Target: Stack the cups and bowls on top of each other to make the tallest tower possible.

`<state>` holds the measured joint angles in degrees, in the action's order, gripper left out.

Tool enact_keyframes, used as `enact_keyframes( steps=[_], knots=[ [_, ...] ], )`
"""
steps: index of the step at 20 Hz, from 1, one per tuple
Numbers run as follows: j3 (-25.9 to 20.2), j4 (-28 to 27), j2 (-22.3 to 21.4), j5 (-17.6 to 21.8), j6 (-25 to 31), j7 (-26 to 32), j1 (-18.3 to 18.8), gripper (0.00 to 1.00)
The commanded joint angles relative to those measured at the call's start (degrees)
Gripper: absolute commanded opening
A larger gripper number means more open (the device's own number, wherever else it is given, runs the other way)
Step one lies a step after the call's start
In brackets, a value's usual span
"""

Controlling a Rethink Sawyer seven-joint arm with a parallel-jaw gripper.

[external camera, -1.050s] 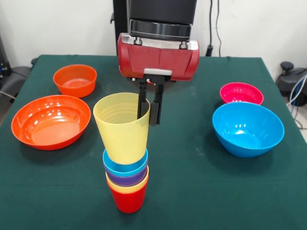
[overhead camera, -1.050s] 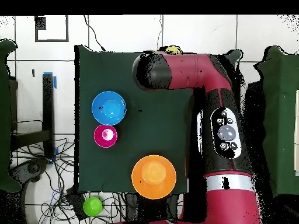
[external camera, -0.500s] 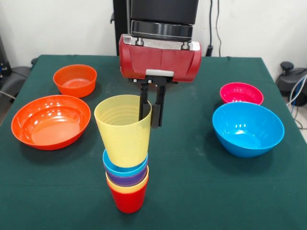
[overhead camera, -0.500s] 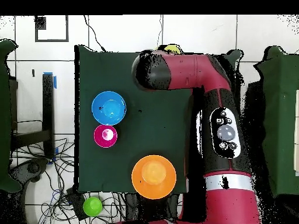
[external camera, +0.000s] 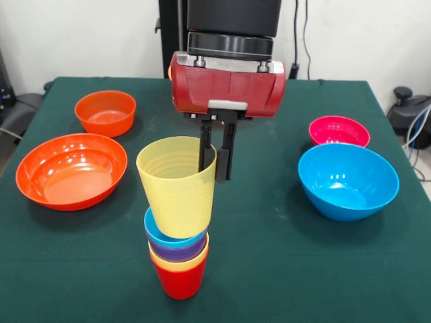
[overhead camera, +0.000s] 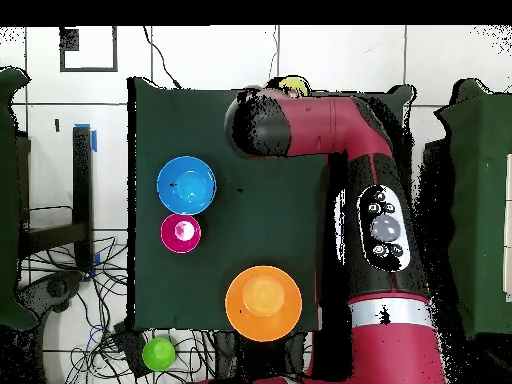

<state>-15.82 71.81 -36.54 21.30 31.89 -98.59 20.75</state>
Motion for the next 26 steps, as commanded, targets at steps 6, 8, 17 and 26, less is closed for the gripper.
enact_keyframes(
  steps=[6, 8, 17, 26],
  knots=[
    [-1.82, 4.54, 3.12, 1.95, 1.41, 1.13, -1.16, 0.00],
    [-1.92, 4.98, 3.06, 2.04, 1.35, 1.56, -0.80, 0.00],
    [-2.63, 5.15, 3.00, 1.97, 1.90, 3.22, 0.16, 0.00],
    [-2.85, 5.89, 2.81, 2.13, 1.64, 3.64, 0.54, 0.00]
  ],
)
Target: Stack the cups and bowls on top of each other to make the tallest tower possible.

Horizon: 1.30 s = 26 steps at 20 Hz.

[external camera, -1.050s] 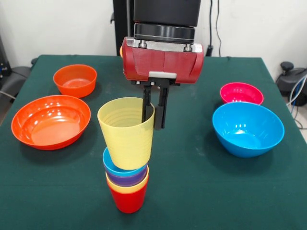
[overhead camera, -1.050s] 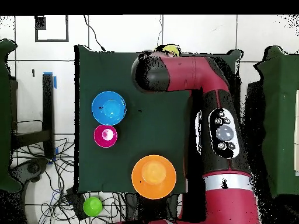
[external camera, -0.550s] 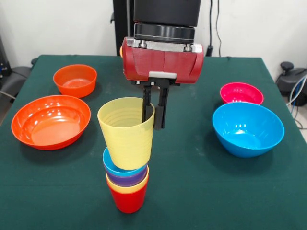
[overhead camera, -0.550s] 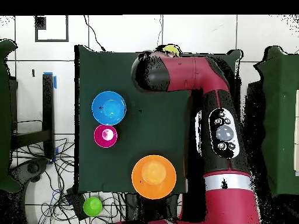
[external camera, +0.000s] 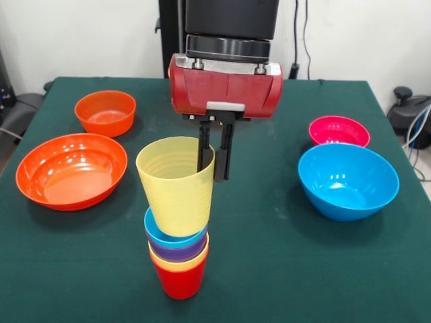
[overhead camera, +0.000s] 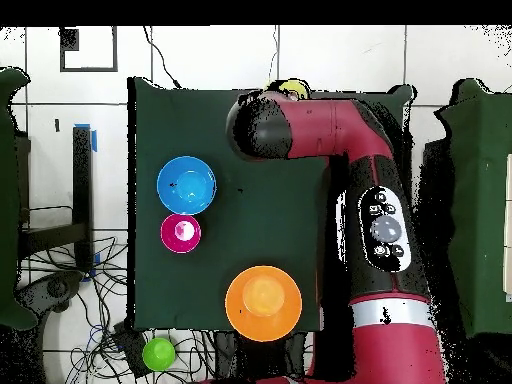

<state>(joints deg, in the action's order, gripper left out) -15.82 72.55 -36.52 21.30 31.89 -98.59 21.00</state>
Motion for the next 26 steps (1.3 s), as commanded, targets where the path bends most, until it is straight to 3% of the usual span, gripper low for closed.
enact_keyframes(
  steps=[1, 26],
  knots=[
    [-2.89, 5.13, 2.77, 2.15, 1.77, 3.80, 0.34, 0.00],
    [-3.81, 4.81, 2.78, 2.60, 2.51, 6.48, 1.79, 0.00]
  ],
)
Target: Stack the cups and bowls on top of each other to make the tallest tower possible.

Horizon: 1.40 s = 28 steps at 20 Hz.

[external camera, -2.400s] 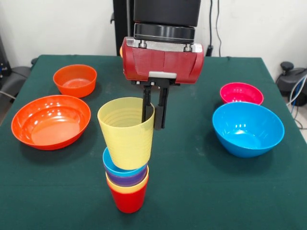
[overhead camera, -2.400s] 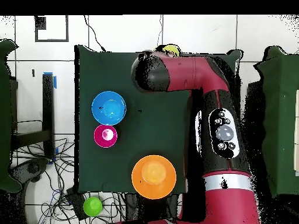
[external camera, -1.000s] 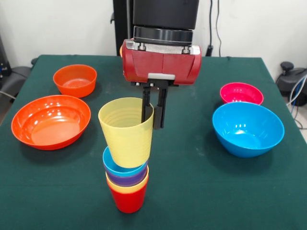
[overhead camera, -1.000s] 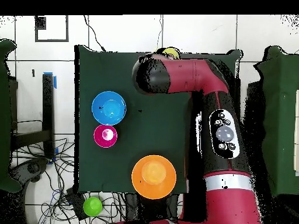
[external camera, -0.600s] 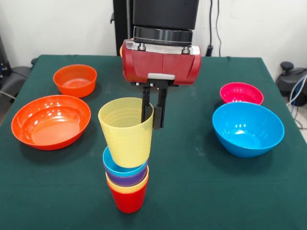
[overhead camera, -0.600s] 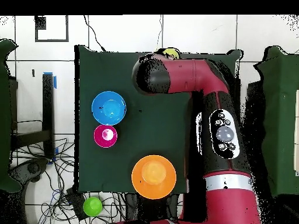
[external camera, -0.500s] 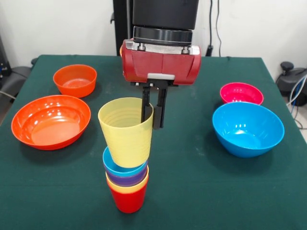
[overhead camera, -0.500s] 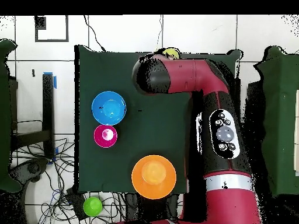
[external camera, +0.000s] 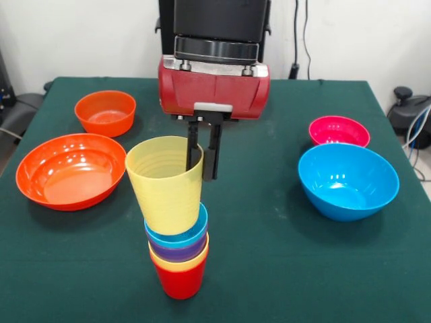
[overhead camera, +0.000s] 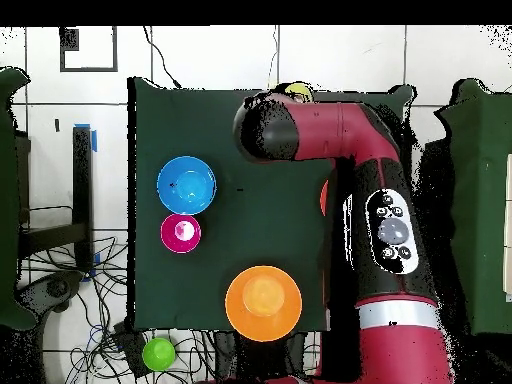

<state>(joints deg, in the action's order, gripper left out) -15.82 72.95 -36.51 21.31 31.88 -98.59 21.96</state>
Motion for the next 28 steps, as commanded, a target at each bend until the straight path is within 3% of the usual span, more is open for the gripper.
enact_keyframes(
  steps=[1, 7, 8, 28],
  knots=[
    [-3.78, 4.32, 2.81, 2.59, 2.55, 6.37, 0.76, 0.00],
    [-3.99, 4.61, 2.90, 2.49, 2.32, 5.90, 0.75, 0.00],
    [-4.20, 4.84, 2.86, 2.38, 2.55, 6.11, 0.88, 1.00],
    [-3.30, 4.51, 2.93, 1.62, 2.81, 3.30, -0.11, 1.00]
  ],
)
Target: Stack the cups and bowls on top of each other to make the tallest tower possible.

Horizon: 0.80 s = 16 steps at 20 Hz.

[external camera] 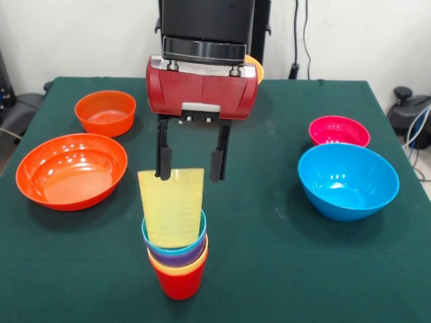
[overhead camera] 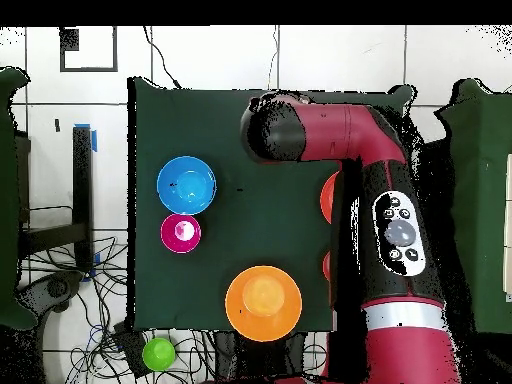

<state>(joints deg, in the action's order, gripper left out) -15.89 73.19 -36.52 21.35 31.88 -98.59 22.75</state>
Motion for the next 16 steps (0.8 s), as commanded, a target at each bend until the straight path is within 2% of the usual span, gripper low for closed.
enact_keyframes(
  steps=[1, 16],
  knots=[
    [-3.17, 4.21, 2.93, 1.64, 2.91, 3.34, -0.97, 1.00],
    [-0.37, 2.74, 2.10, 0.80, 9.03, 1.46, -3.28, 1.00]
  ],
)
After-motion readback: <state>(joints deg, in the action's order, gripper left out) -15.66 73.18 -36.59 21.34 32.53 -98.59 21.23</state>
